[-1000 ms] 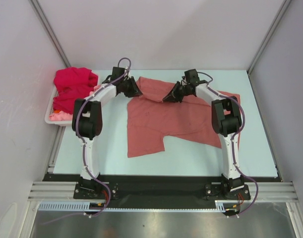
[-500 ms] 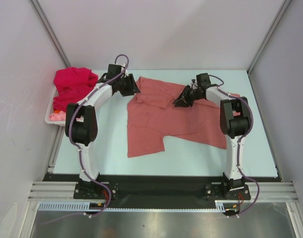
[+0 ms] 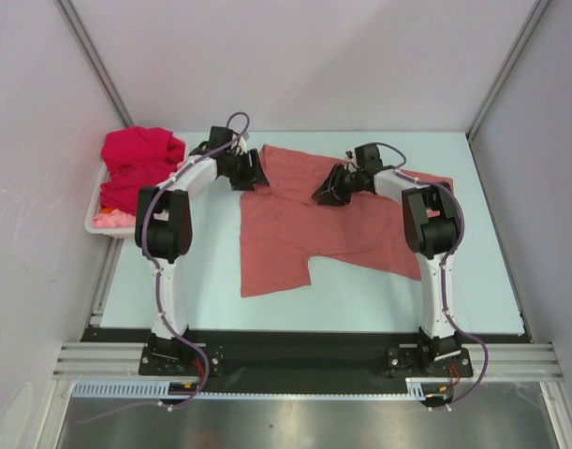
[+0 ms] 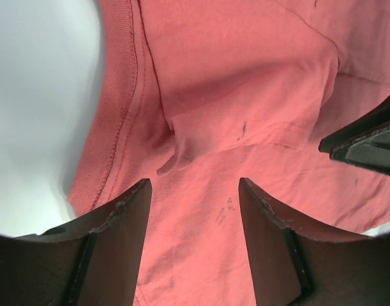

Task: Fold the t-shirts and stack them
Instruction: Fold the tshirt

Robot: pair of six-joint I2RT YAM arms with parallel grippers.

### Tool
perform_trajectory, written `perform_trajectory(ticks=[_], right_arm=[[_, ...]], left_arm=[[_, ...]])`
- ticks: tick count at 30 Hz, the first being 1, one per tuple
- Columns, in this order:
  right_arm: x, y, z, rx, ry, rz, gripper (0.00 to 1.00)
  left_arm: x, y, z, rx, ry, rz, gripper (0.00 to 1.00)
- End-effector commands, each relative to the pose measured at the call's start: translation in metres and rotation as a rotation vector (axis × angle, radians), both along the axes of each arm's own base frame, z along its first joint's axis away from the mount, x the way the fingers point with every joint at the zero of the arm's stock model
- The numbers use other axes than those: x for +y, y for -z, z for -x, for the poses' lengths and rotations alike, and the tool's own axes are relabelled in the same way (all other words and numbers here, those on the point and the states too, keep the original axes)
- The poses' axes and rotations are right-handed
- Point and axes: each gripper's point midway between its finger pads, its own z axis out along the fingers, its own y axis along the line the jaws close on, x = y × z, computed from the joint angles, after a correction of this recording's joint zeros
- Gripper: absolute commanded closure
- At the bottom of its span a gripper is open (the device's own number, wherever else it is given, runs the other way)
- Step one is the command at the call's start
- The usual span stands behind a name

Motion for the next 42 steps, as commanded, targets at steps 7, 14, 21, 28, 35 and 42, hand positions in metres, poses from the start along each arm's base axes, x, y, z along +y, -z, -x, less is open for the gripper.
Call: perform_trajectory(ticks=[7,14,21,28,35,42], right_arm=[[0.000,0.003,-0.024,-0.098,-0.012,-0.017,0.55],[0.008,0.012,-0.024,-0.064,0.012,-0.056,0.65],[0.020,0.017,-0.021,-0.053,0.003,-0.054,0.70],[0.014,0.002,-0.018,-0.038,0.021,-0.039,0.91],[0.000,-0.018,-0.016,-0.022,0.027,-0.058,1.00],[0.004,-0.013,-0.016,-0.013,0.013,-0.068,1.00]], left_arm=[[-0.008,-0.004,-0.001,0.001,0.068,0.089,0.48],[-0.008,-0.008,-0.004,-0.010,0.059,0.113,0.63],[-0.011,-0.002,-0.004,0.020,0.054,0.132,0.76],[-0.011,-0.009,-0.001,0.048,0.045,0.137,1.00],[-0.004,-0.021,0.005,0.030,0.043,0.100,0.74],[0.004,-0.026,-0.007,-0.038,0.046,0.043,0.38]])
